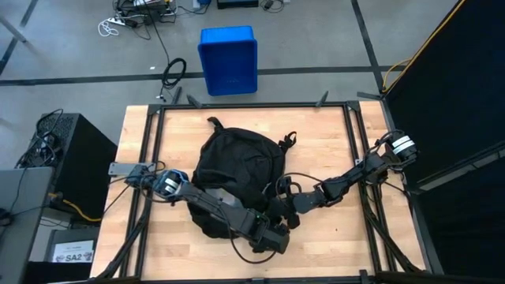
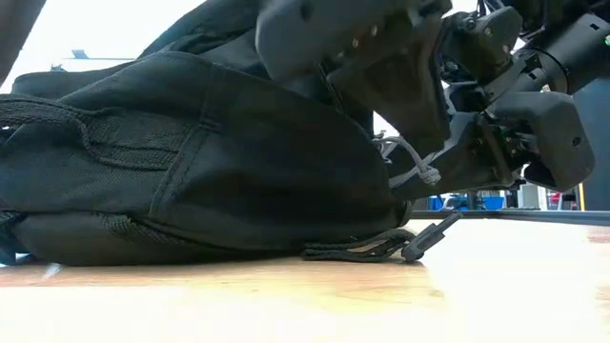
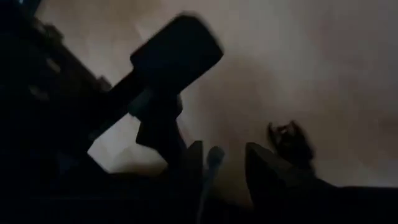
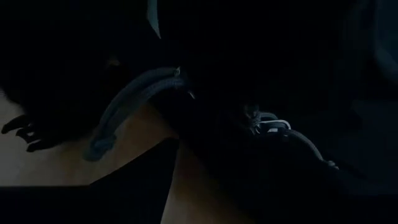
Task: Unpack backpack
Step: Close the black backpack
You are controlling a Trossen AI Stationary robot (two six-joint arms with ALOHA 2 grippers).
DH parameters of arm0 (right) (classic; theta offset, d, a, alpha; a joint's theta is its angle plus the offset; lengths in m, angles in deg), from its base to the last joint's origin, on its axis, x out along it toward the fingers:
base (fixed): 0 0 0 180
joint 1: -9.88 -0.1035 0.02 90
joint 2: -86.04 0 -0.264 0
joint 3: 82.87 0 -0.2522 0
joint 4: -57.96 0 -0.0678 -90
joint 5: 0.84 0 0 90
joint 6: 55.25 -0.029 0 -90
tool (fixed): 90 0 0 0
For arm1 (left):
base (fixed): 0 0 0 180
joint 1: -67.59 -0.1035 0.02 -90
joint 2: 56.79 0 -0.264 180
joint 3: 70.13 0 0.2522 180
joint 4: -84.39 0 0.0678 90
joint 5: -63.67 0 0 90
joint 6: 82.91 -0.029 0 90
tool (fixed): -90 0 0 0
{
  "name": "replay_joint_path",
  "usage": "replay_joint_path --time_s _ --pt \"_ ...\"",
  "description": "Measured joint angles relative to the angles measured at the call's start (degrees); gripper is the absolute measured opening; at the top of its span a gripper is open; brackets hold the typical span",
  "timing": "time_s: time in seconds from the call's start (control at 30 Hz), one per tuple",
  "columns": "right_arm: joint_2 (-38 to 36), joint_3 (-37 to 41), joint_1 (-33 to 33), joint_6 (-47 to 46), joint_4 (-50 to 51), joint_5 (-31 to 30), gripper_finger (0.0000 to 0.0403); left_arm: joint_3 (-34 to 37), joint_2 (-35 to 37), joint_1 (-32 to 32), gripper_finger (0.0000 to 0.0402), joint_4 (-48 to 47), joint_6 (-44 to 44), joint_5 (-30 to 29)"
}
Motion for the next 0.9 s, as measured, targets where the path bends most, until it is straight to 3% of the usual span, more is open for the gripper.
replay_joint_path --time_s 0.27,0.47,0.6,0.77,0.9 --pt "0.02 0.01 0.02 -0.23 0.12 0.16 0.021 1.26 -0.18 -1.1 0.0187 -0.1 -0.03 -2.46" --pt "0.15 0.2 0.13 -0.37 1.15 -0.02 0.0218 4.68 -0.19 -1.8 0.0196 0.88 -0.02 -2.93" --pt "0.15 0.2 0.82 -1.42 1.72 0.17 0.0225 4.96 -0.23 -1.85 0.0156 2.22 1.18 -4.47" --pt "0.15 0.11 1.11 -2.54 3.71 0.15 0.0225 4.99 -0.34 -2.11 0.0029 1.68 2.44 -3.91" --pt "0.13 0.07 1.18 -2.85 4.81 -1.06 0.0216 4.99 -0.36 -2.28 0.0004 0.77 4.82 -3.59"
